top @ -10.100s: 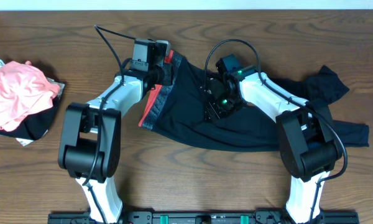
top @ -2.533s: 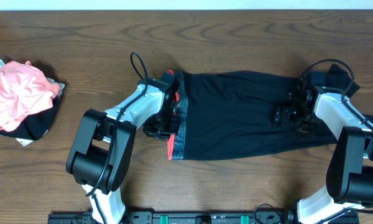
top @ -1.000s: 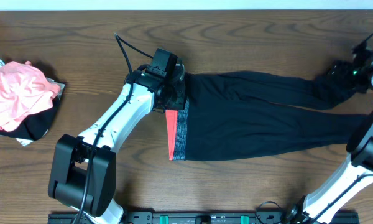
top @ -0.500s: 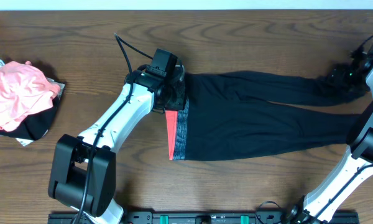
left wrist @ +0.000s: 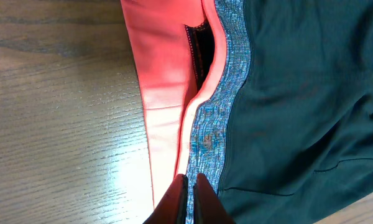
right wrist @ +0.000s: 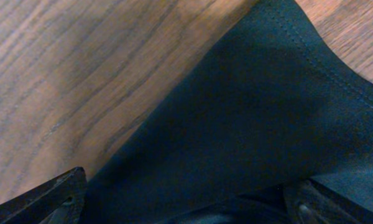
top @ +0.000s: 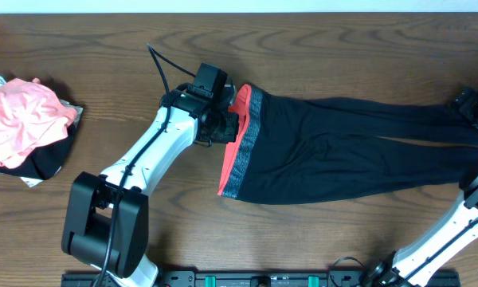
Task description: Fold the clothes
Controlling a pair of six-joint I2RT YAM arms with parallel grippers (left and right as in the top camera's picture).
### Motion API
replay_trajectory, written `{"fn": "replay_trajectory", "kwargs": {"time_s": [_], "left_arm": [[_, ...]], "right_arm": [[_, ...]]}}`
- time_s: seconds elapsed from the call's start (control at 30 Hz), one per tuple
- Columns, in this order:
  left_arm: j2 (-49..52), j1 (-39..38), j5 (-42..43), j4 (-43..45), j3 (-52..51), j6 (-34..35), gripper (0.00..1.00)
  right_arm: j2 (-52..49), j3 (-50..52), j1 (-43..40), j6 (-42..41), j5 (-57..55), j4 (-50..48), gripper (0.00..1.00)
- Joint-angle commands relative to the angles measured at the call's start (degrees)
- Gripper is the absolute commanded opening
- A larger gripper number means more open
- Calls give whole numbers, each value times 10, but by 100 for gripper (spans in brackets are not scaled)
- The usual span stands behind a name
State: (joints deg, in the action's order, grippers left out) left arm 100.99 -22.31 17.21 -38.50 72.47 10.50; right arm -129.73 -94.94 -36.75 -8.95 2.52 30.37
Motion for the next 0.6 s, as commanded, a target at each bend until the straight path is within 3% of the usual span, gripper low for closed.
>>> {"fn": "replay_trajectory", "kwargs": {"time_s": [0.0,0.2,0.4,0.57], "left_arm": [[1,-2,1,6,-3,-3,6],[1,-2,1,103,-3,-3,7],[3,-2,1,241,-3,-3,7],[30,-2,1,282,-3,-3,7]], "right_arm": [[-33,10,-7,-8,68,4,99],[-15,0,-2,1,113,8,99],[71,-12,2,5,117,43,99],[141,-11,14,14,114,116,99]]}}
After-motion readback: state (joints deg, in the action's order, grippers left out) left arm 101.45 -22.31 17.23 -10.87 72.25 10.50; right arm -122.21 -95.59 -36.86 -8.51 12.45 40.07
